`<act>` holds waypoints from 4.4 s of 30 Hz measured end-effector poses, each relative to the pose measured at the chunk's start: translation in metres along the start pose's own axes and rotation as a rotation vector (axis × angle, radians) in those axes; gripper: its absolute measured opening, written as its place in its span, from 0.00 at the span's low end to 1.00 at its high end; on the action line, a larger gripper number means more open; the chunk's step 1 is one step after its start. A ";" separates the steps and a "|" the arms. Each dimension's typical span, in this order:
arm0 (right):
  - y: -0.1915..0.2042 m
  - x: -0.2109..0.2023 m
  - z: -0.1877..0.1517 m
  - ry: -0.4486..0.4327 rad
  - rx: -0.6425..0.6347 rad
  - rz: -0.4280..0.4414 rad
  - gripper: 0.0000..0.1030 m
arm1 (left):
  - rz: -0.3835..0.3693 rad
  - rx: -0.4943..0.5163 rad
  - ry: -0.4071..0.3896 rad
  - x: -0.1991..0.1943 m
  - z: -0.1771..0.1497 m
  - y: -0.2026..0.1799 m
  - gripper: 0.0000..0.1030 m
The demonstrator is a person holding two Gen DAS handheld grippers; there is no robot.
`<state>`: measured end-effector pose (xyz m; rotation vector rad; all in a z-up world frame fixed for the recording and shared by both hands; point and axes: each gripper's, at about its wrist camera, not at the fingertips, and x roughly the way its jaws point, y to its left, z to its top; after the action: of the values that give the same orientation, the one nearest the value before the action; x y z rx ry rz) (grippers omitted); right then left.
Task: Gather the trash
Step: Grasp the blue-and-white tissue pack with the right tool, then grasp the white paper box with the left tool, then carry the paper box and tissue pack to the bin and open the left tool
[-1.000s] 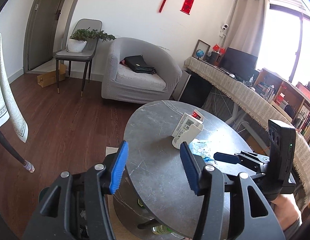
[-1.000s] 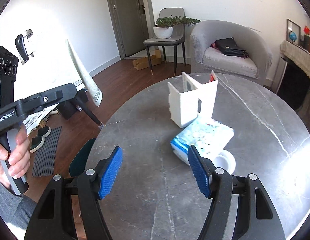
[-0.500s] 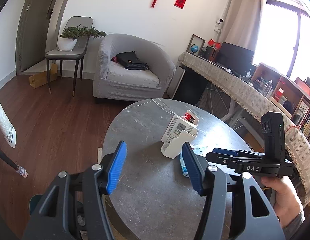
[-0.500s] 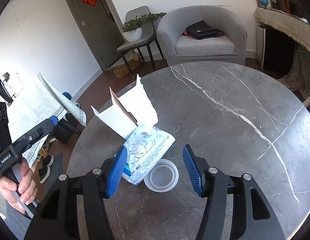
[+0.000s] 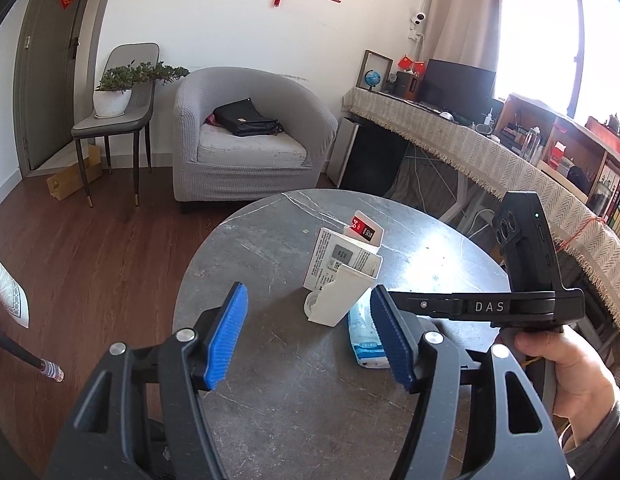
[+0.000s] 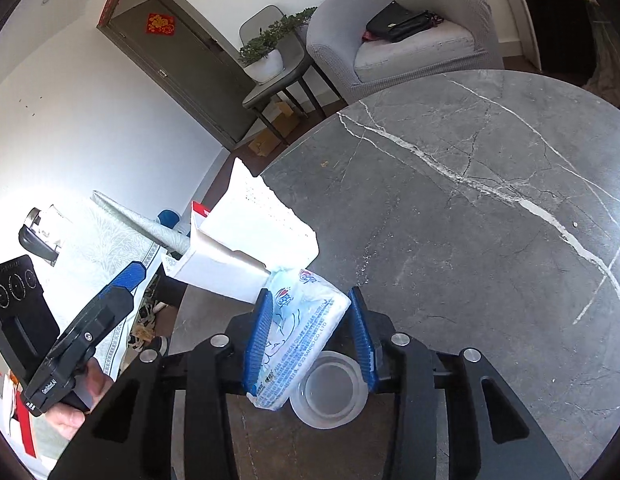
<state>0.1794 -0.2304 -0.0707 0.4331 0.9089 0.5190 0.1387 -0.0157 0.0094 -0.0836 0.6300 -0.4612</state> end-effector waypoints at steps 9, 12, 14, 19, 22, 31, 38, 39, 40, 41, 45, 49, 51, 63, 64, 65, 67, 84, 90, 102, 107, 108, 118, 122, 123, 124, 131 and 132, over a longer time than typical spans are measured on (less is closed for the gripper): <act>0.011 -0.011 0.000 -0.027 -0.045 -0.001 0.12 | 0.021 0.015 0.001 0.003 0.003 -0.002 0.67; 0.014 -0.020 0.002 -0.045 -0.052 0.013 0.11 | 0.016 0.006 -0.004 0.003 0.005 -0.003 0.68; 0.014 -0.027 0.002 -0.059 -0.062 0.010 0.10 | 0.016 0.012 -0.003 0.004 0.005 -0.006 0.68; 0.005 -0.043 0.005 -0.102 -0.041 0.021 0.10 | 0.016 0.053 0.006 0.013 0.006 -0.013 0.72; -0.004 -0.053 0.007 -0.138 -0.013 0.029 0.10 | 0.012 0.071 0.019 0.021 0.007 -0.017 0.75; -0.016 -0.059 0.009 -0.165 0.027 0.066 0.10 | 0.024 0.143 0.113 0.052 0.008 -0.019 0.81; -0.025 -0.068 0.010 -0.192 0.052 0.071 0.10 | 0.019 0.208 0.149 0.074 0.020 -0.024 0.82; -0.028 -0.069 0.010 -0.195 0.057 0.071 0.10 | 0.018 0.214 0.153 0.078 0.020 -0.025 0.82; -0.030 -0.070 0.010 -0.197 0.062 0.070 0.10 | 0.014 0.219 0.158 0.081 0.021 -0.026 0.82; -0.031 -0.071 0.009 -0.197 0.064 0.067 0.10 | 0.005 0.219 0.160 0.085 0.021 -0.027 0.82; -0.037 -0.074 0.008 -0.196 0.072 0.061 0.10 | -0.008 0.214 0.161 0.095 0.024 -0.031 0.81; -0.038 -0.071 0.007 -0.192 0.072 0.060 0.10 | 0.003 0.202 0.189 0.104 0.024 -0.030 0.47; -0.037 -0.069 0.006 -0.183 0.073 0.062 0.10 | 0.003 0.193 0.183 0.102 0.023 -0.029 0.46; -0.003 -0.070 0.002 -0.186 0.027 0.097 0.10 | 0.020 0.136 0.157 0.060 0.009 -0.018 0.46; 0.001 -0.069 0.002 -0.186 0.022 0.101 0.10 | 0.023 0.132 0.152 0.056 0.008 -0.016 0.46; 0.004 -0.068 0.002 -0.186 0.017 0.104 0.10 | 0.026 0.127 0.148 0.051 0.007 -0.014 0.46; 0.012 -0.068 0.001 -0.182 0.005 0.109 0.10 | 0.033 0.109 0.136 0.040 0.004 -0.011 0.46; 0.064 -0.044 -0.019 -0.149 -0.064 0.180 0.10 | 0.123 0.008 0.066 -0.035 -0.022 0.023 0.46; 0.095 -0.025 -0.025 -0.115 -0.107 0.207 0.10 | 0.180 -0.034 0.078 -0.053 -0.036 0.046 0.46; 0.144 0.016 -0.032 -0.039 -0.188 0.202 0.10 | 0.301 -0.131 0.153 -0.070 -0.077 0.110 0.46; 0.162 0.038 -0.038 0.002 -0.223 0.184 0.10 | 0.295 -0.199 0.188 -0.074 -0.093 0.130 0.46; 0.166 0.042 -0.039 0.009 -0.230 0.181 0.10 | 0.296 -0.205 0.192 -0.074 -0.096 0.132 0.46; 0.206 0.083 -0.050 0.073 -0.290 0.178 0.10 | 0.315 -0.269 0.255 -0.083 -0.128 0.171 0.46; 0.221 0.100 -0.056 0.100 -0.319 0.173 0.10 | 0.333 -0.297 0.281 -0.088 -0.141 0.191 0.46; 0.224 0.104 -0.058 0.107 -0.325 0.171 0.10 | 0.336 -0.304 0.290 -0.089 -0.143 0.196 0.46; 0.226 0.108 -0.059 0.115 -0.331 0.170 0.10 | 0.341 -0.312 0.300 -0.089 -0.147 0.201 0.46; 0.245 0.135 -0.071 0.173 -0.380 0.137 0.10 | 0.344 -0.360 0.377 -0.092 -0.170 0.225 0.46; 0.248 0.138 -0.073 0.179 -0.388 0.132 0.10 | 0.344 -0.363 0.387 -0.091 -0.174 0.227 0.46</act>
<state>0.1301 0.0583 -0.0591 0.0942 0.9283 0.8469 0.0608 0.2383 -0.1292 -0.2289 1.0839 -0.0216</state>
